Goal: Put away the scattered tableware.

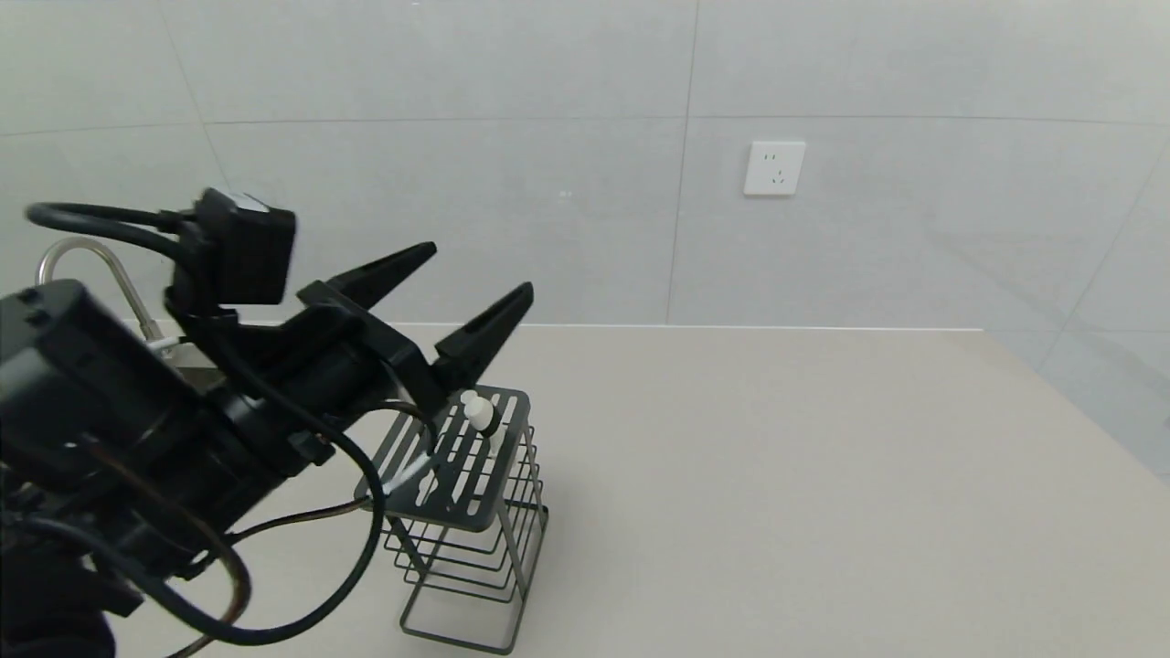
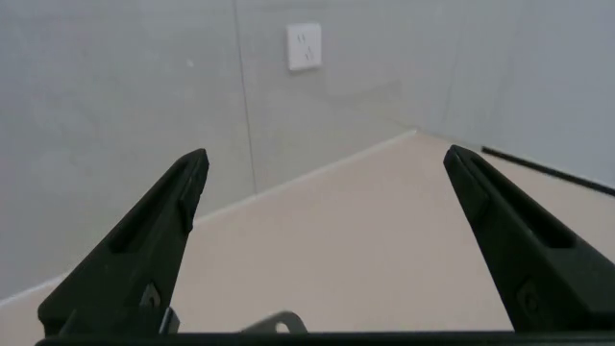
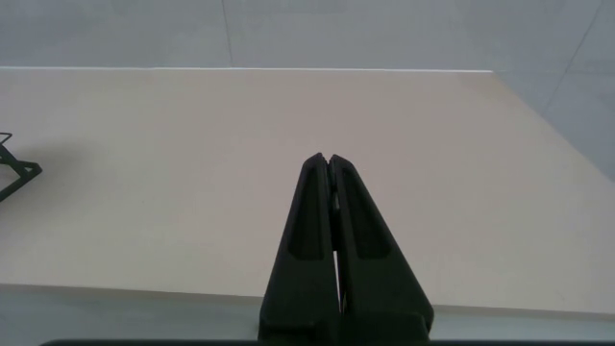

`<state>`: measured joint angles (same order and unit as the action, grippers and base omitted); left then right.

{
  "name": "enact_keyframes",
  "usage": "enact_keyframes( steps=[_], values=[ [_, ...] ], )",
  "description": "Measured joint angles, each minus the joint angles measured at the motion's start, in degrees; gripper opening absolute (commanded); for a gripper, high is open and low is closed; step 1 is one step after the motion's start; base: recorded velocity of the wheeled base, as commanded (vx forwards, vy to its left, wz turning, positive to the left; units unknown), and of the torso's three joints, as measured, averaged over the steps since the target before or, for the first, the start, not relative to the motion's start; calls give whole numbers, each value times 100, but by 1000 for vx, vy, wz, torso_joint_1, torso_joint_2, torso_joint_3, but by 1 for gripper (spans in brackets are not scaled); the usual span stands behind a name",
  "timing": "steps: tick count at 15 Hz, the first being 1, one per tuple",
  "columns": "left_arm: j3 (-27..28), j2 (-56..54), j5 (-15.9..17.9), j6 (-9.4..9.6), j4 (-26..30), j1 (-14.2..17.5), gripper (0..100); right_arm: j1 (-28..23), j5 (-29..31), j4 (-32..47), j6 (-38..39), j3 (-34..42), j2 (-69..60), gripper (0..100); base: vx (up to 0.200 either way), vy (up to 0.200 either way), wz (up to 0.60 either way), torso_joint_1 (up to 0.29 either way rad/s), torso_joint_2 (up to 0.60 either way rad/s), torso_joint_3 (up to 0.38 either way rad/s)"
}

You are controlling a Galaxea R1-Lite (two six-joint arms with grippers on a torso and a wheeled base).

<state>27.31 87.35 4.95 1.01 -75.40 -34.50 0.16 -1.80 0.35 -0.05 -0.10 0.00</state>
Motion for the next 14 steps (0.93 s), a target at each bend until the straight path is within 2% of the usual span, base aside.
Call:
enact_keyframes(
  steps=[4,5,7,9,11,12,14],
  values=[
    [-344,-1146,600,-88,65,595,100,-5,0,-2,2,0,0,0,0,0,0,0,0,0],
    [-485,-1434,697,-158,101,763,100,-5,0,0,5,0,0,0,0,0,0,0,0,0],
    [-890,-1863,761,-396,169,945,100,-5,2,-2,5,0,0,0,0,0,0,0,0,0],
    [-1312,-2186,919,-713,158,1000,100,-5,4,-2,2,0,0,0,0,0,0,0,0,0],
    [-1480,-2437,1218,-1083,133,1019,100,-5,2,-2,5,0,0,0,0,0,0,0,0,0],
    [-1565,-2571,1245,-1201,145,1135,100,-5,4,0,5,0,0,0,0,0,0,0,0,0],
    [-1858,-2800,1262,-1193,126,1543,100,-6,6,0,5,0,0,0,0,0,0,0,0,0]
  ],
)
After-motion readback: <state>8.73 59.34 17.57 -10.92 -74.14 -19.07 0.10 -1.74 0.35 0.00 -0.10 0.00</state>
